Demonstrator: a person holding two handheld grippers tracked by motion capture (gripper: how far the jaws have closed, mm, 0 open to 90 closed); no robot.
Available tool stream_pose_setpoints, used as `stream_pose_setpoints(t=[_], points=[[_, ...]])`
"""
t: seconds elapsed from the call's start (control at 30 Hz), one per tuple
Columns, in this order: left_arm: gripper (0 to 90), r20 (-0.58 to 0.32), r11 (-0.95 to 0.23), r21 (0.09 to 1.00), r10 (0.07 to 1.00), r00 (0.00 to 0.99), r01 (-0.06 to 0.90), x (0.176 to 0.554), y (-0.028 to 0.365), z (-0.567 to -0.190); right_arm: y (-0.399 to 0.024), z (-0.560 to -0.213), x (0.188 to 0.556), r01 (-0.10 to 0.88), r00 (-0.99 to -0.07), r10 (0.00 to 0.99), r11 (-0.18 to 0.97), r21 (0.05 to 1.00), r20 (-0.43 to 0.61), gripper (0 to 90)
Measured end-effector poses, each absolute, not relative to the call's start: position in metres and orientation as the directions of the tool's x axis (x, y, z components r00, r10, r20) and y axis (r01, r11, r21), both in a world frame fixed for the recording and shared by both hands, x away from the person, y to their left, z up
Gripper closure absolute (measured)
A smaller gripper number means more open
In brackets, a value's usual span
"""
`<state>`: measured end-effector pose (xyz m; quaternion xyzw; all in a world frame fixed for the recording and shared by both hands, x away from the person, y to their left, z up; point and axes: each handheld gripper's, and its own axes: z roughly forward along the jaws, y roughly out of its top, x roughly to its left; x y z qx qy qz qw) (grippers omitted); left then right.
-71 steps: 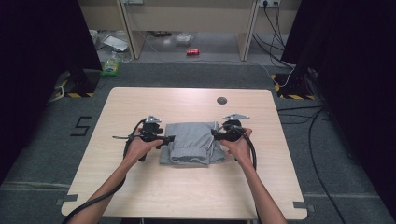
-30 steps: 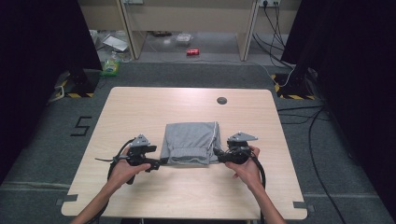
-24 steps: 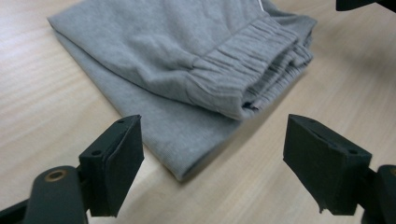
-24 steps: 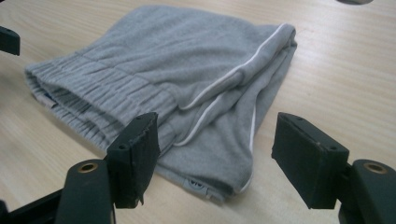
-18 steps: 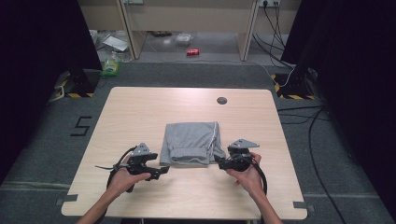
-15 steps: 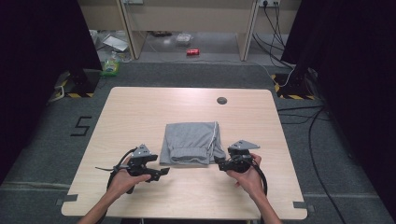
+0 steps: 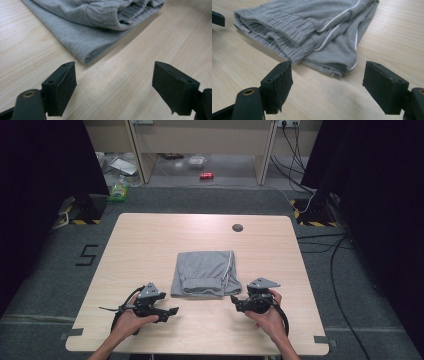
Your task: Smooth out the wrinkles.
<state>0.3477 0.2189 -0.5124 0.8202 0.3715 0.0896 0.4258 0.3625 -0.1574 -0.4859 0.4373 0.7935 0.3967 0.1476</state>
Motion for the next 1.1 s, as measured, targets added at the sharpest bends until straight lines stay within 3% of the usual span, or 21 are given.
stream_pose_setpoints(t=[0.83,1.1], points=[[17.8,-0.119,-0.402,0.746,0.704,0.7,0.531,0.321,0.241,-0.519,-0.173,-0.501,0.328,0.585,-0.577,0.811,0.333,0.74,0.091,18.1],[17.1,-0.047,-0.43,0.751,0.723,0.689,0.502,0.314,0.25,-0.522,-0.175,-0.508,0.317,0.583,-0.596,0.801,0.375,0.72,0.065,16.8]])
